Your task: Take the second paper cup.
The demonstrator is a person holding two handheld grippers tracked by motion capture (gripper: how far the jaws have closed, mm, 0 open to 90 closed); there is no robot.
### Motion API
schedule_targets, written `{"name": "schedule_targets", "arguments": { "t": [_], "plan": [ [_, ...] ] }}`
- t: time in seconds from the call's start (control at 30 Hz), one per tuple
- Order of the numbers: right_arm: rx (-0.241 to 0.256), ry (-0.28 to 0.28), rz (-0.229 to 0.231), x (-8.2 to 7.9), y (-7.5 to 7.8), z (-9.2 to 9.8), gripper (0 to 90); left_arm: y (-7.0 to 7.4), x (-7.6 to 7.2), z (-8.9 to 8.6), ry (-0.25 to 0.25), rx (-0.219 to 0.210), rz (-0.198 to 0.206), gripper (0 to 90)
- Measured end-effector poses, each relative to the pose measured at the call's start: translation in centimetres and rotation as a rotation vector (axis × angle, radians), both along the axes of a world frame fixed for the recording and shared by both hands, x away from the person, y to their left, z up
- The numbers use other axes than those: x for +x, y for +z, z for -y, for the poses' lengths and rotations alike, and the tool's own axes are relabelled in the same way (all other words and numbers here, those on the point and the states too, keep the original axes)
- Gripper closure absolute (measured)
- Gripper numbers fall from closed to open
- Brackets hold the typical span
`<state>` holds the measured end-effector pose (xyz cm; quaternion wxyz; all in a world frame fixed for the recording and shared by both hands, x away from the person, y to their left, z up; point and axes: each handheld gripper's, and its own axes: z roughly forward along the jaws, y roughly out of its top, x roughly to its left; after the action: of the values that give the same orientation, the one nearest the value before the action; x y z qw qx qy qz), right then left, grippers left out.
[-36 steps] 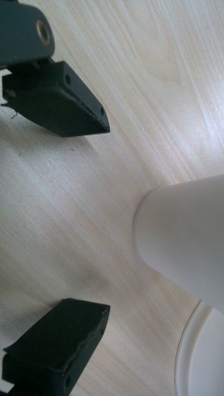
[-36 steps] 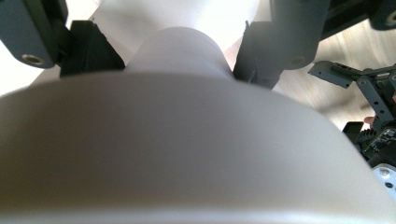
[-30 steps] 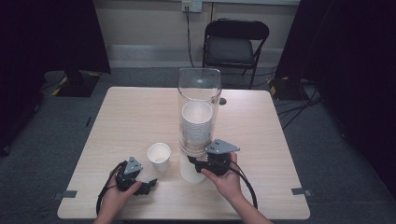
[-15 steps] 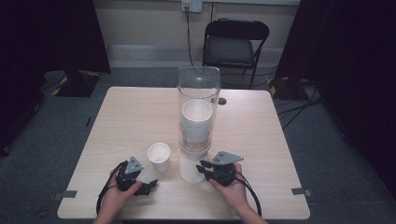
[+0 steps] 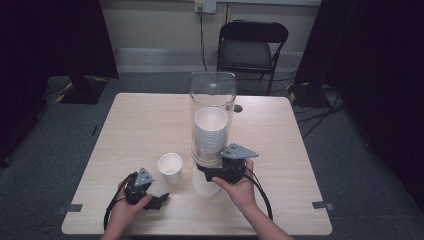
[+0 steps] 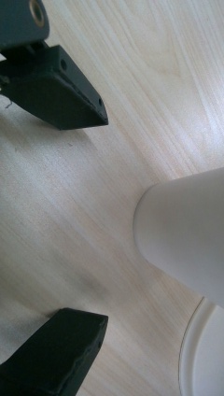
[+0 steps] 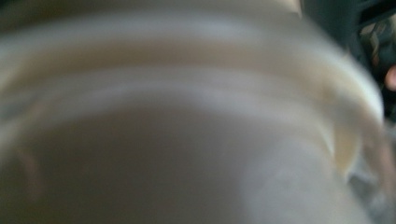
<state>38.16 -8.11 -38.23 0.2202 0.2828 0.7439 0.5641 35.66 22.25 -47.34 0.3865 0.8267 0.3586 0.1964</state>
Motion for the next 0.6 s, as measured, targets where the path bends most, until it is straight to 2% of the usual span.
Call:
{"name": "schedule_targets", "arguments": {
  "t": [0.1, 0.13, 0.23, 0.6],
  "plan": [
    [-0.046, -0.008, 0.022, 0.04, -0.36, -0.26, 31.4, 0.00, 0.01, 0.00, -0.003, 0.001, 0.002, 4.9],
    [-0.038, -0.002, 0.027, 0.02, -0.59, -0.20, 32.4, -0.01, 0.01, 0.00, -0.002, 0.000, 0.002, 4.8],
    [-0.068, 0.002, 0.043, -0.03, -0.70, -0.08, 33.8, -0.01, 0.00, 0.01, -0.001, 0.000, 0.002, 4.7],
    [-0.086, 0.013, 0.048, -0.26, -0.80, 0.11, 34.3, -0.03, -0.06, 0.03, 0.003, 0.000, 0.003, 4.6]
  ]
}}
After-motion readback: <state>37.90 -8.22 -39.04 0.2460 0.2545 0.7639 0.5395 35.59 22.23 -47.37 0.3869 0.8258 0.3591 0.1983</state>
